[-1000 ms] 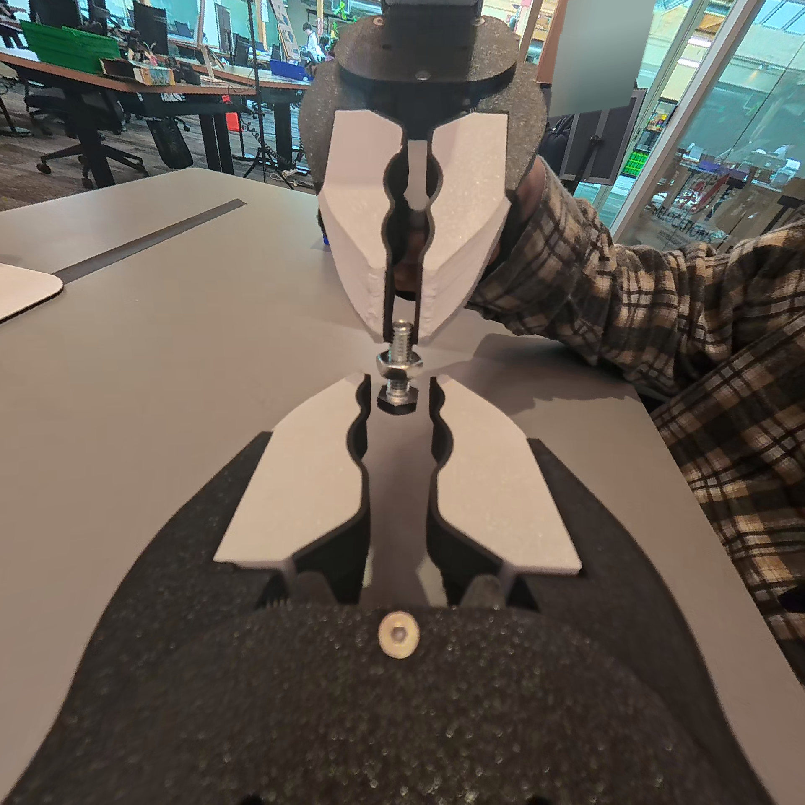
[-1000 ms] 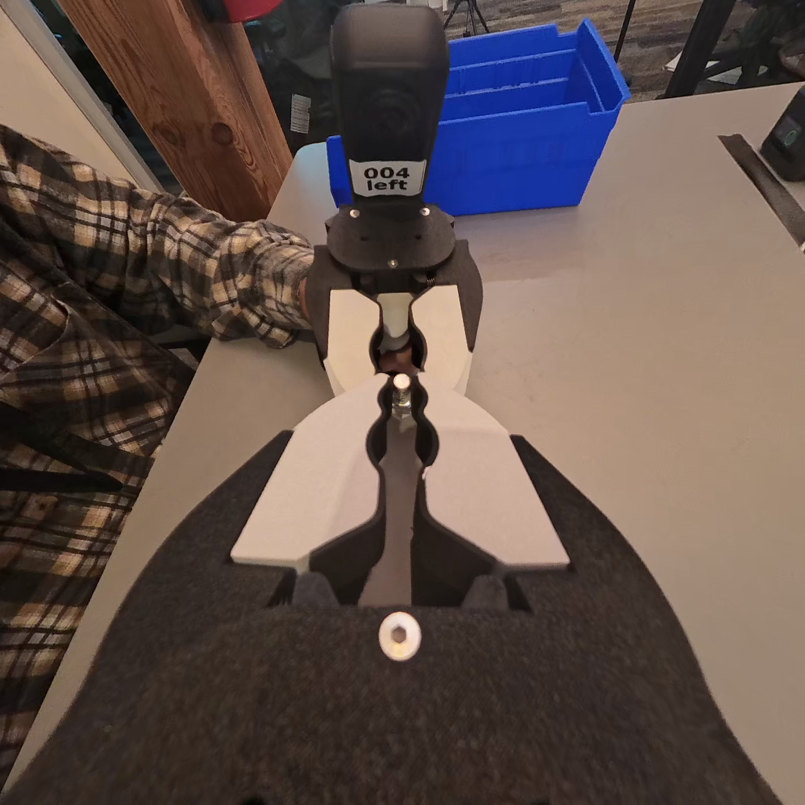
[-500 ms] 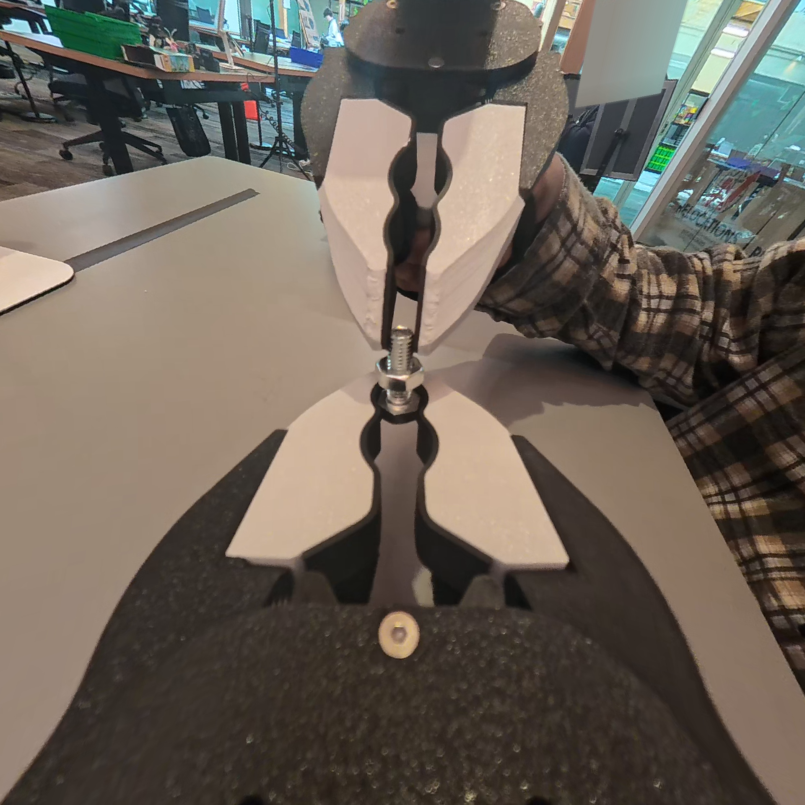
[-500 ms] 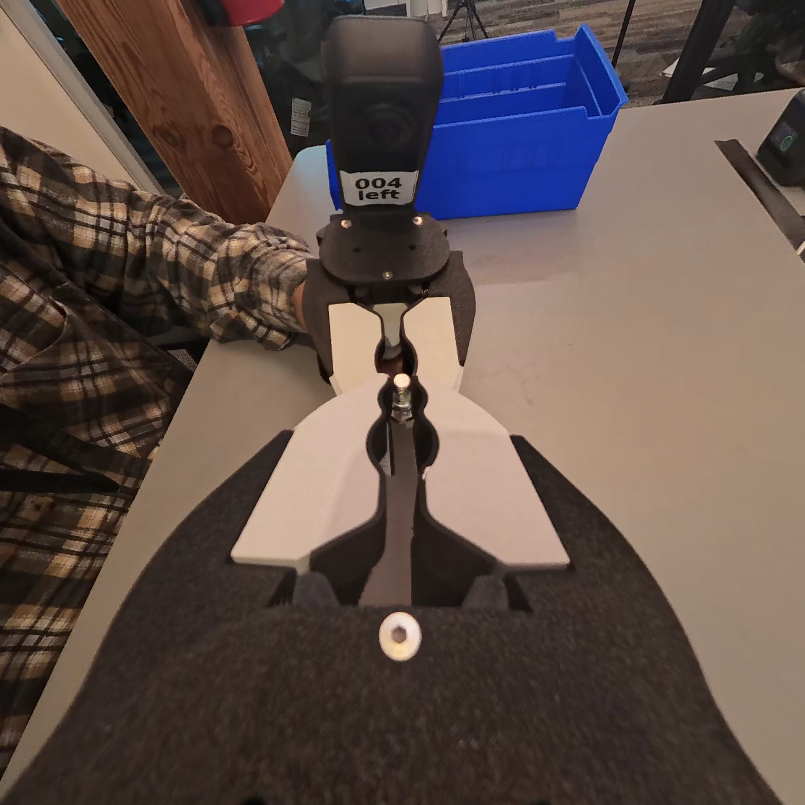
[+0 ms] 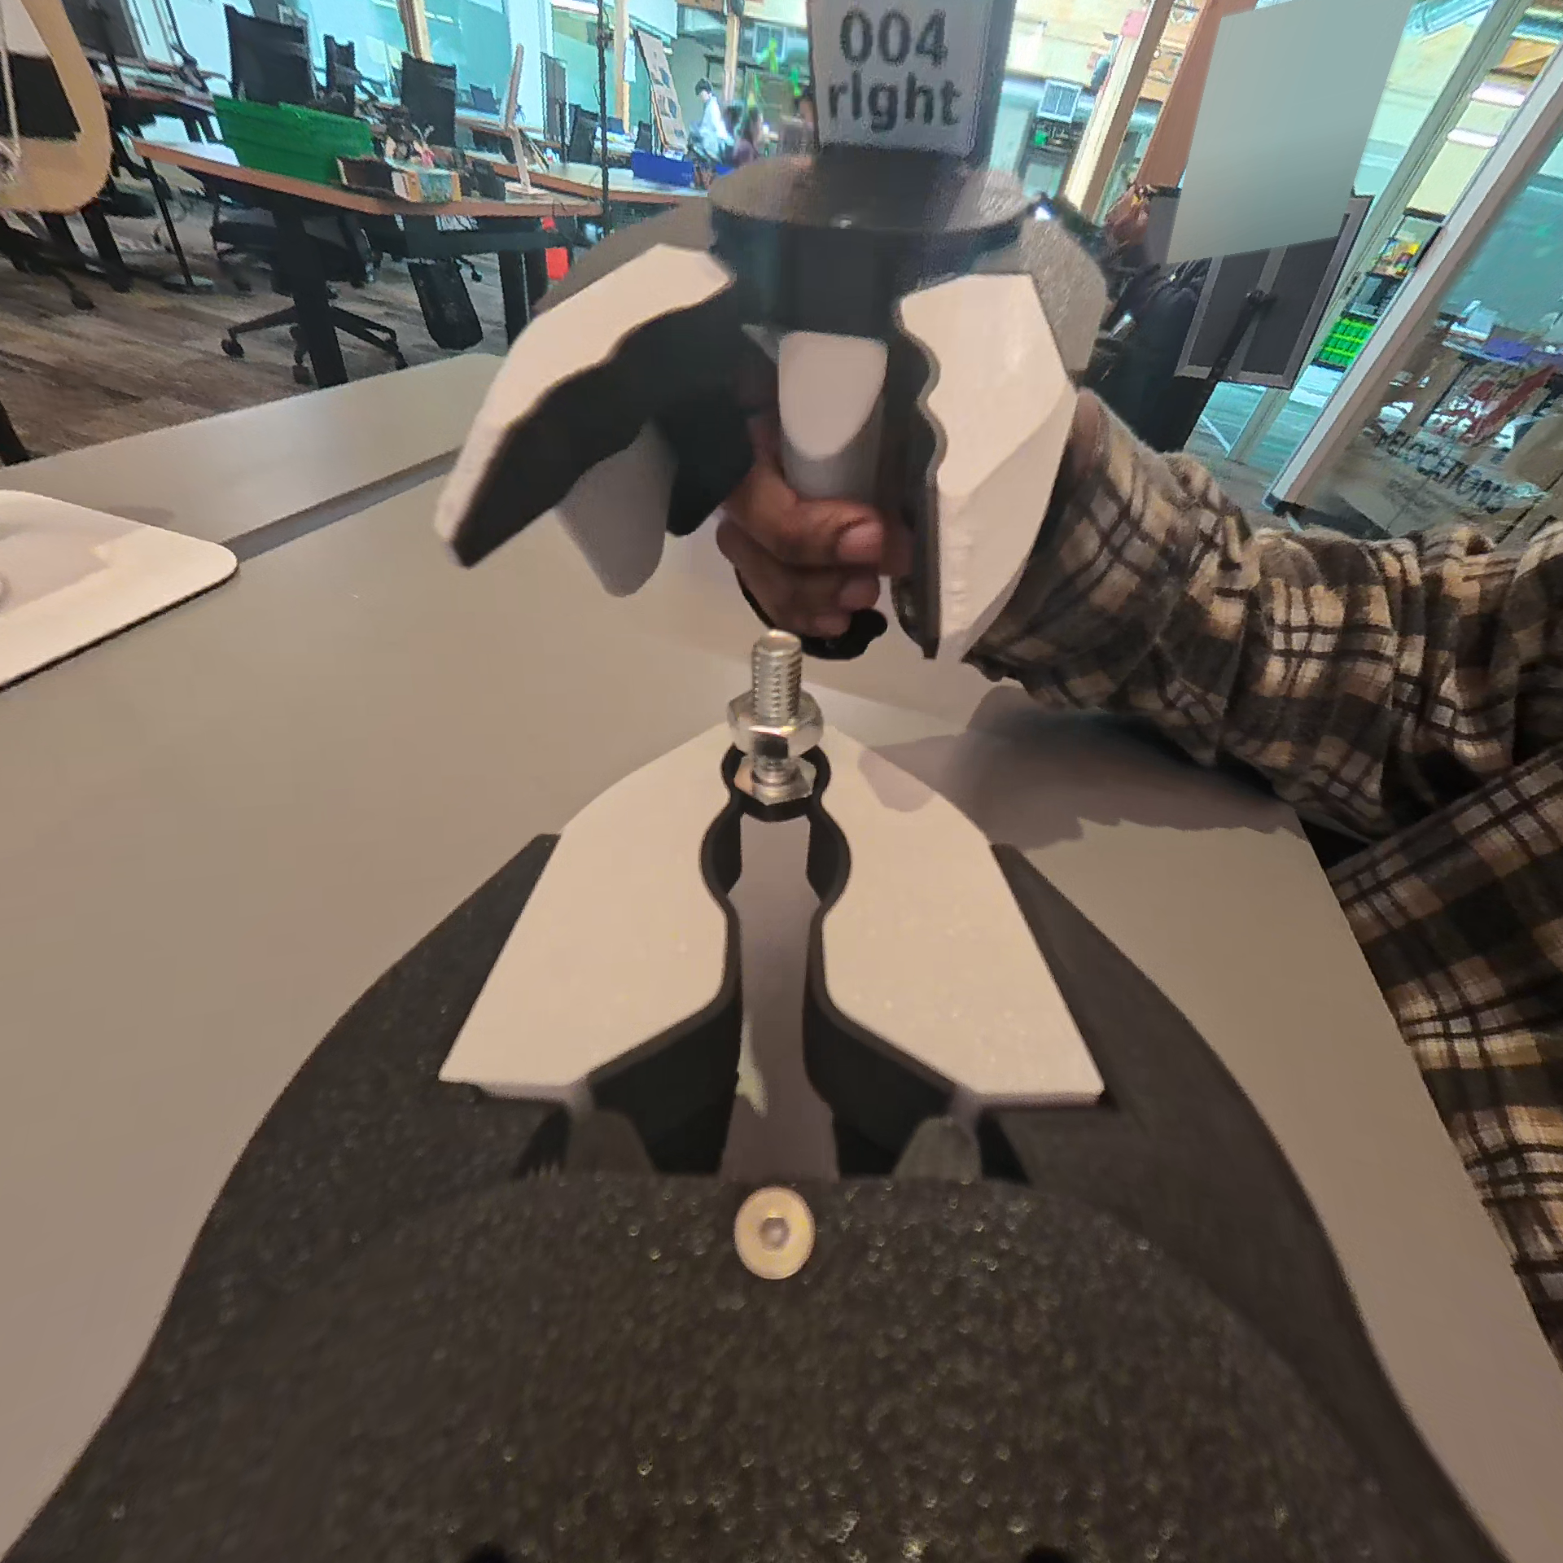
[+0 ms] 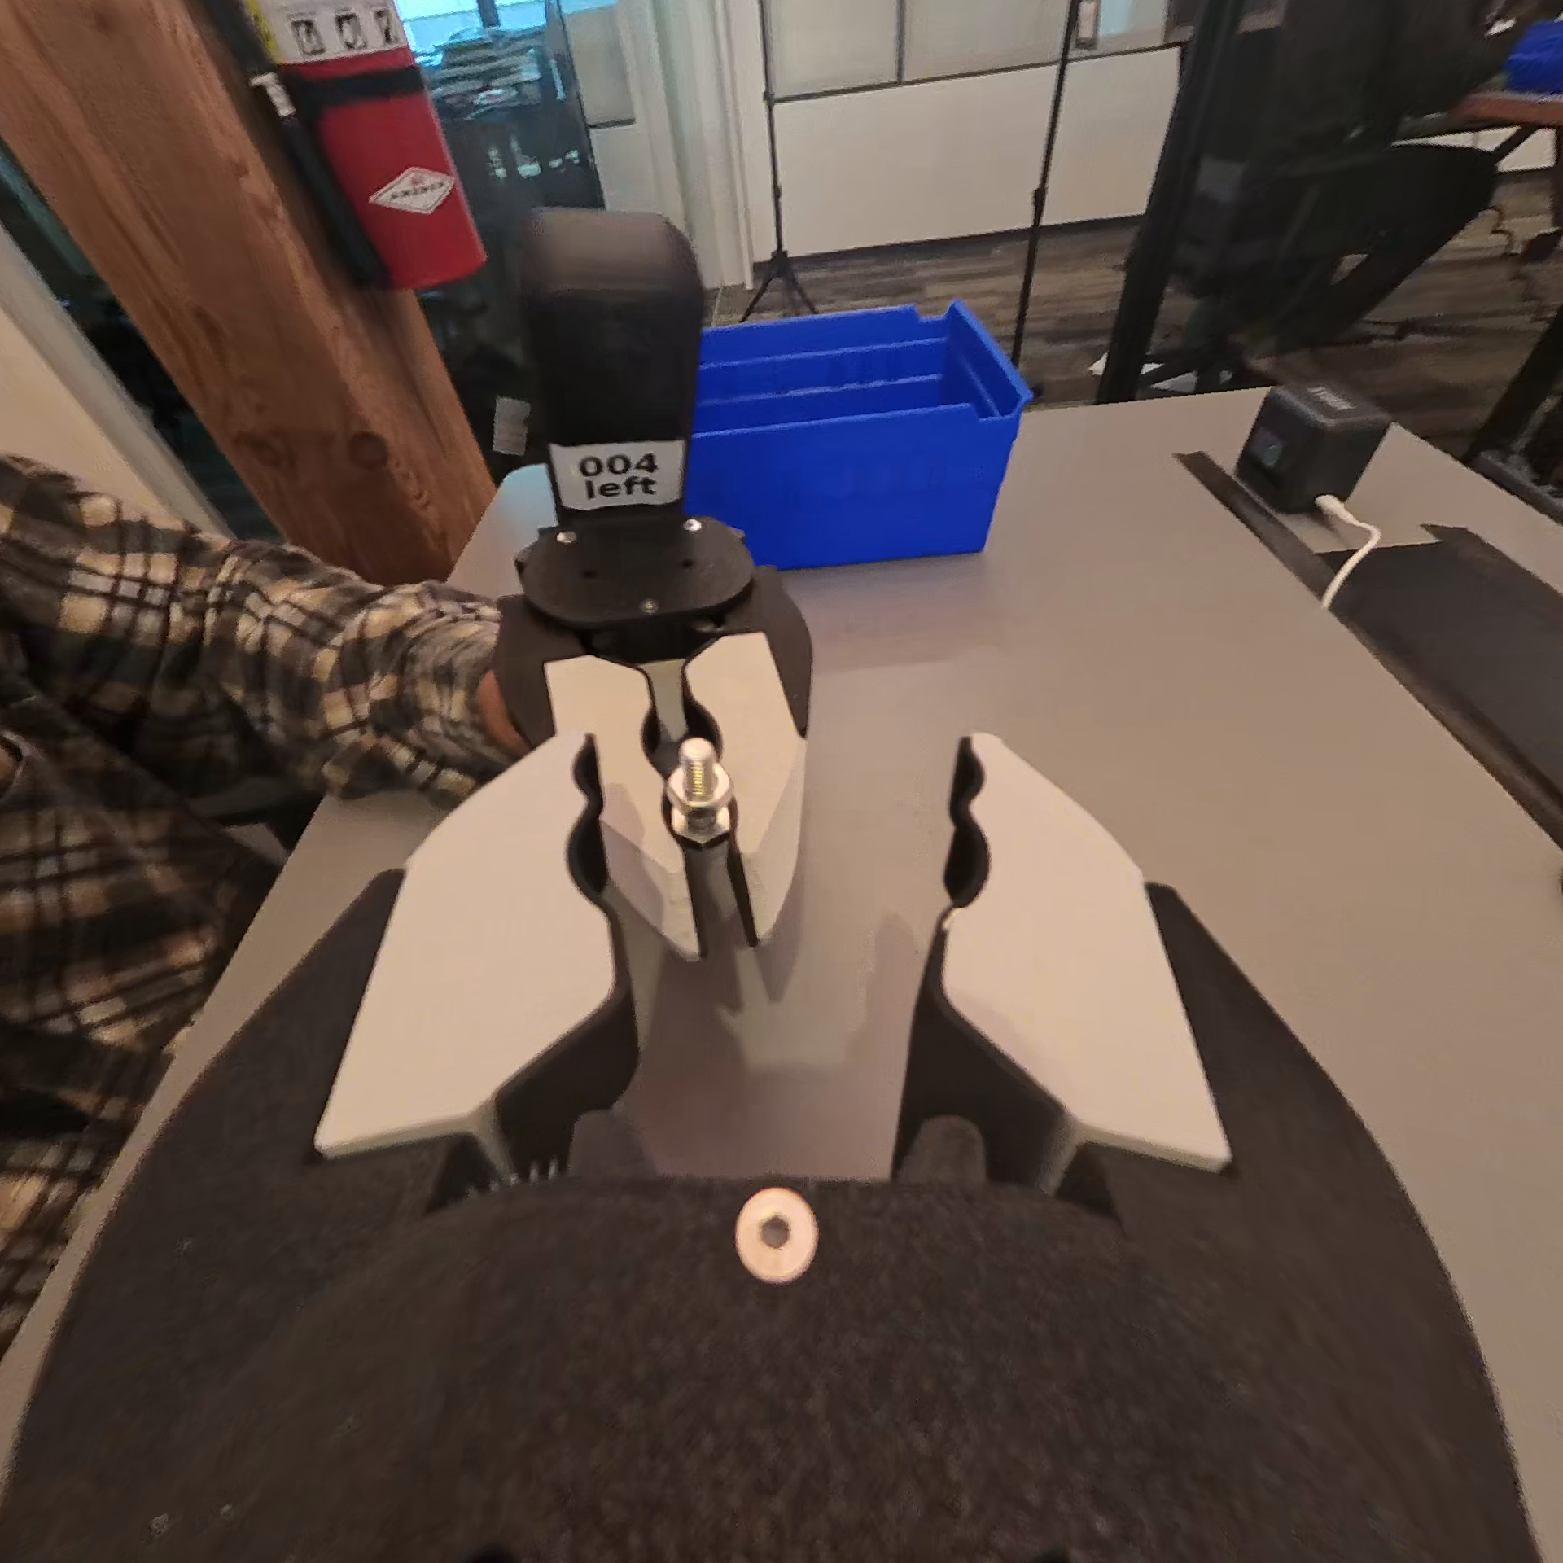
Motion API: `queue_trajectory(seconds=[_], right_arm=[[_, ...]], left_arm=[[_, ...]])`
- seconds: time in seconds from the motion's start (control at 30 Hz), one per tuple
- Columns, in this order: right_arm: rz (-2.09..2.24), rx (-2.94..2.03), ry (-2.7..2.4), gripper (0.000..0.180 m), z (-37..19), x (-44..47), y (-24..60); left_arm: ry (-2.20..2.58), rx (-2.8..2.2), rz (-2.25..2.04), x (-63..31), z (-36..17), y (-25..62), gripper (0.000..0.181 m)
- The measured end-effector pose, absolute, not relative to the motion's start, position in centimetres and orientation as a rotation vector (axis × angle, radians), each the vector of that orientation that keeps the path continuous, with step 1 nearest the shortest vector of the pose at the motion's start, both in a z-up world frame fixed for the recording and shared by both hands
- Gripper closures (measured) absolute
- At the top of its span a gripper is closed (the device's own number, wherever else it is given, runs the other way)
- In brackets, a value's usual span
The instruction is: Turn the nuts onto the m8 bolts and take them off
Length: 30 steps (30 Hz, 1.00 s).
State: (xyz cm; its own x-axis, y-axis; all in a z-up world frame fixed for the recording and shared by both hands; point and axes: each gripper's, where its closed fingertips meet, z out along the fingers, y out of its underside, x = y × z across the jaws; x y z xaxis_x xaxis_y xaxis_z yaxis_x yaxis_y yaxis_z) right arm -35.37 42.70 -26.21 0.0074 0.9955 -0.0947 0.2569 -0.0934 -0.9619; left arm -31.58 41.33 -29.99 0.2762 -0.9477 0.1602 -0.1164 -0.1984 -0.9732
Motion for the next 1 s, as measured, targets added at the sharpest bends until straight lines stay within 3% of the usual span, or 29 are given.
queue_trajectory(seconds=[0.13,0.3,1.0], right_arm=[[1.118,-1.494,-1.319,0.087,-26.7,-35.9,43.4],[1.102,-1.519,-1.266,0.081,-26.6,-35.8,44.3],[1.126,-1.486,-1.278,0.079,-25.2,-36.1,43.8]], left_arm=[[0.995,-1.521,-1.05,-31.7,-29.0,41.2,0.171],[0.98,-1.484,-1.044,-31.9,-28.2,41.1,0.171],[0.952,-1.442,-1.052,-32.1,-27.5,41.1,0.171]])
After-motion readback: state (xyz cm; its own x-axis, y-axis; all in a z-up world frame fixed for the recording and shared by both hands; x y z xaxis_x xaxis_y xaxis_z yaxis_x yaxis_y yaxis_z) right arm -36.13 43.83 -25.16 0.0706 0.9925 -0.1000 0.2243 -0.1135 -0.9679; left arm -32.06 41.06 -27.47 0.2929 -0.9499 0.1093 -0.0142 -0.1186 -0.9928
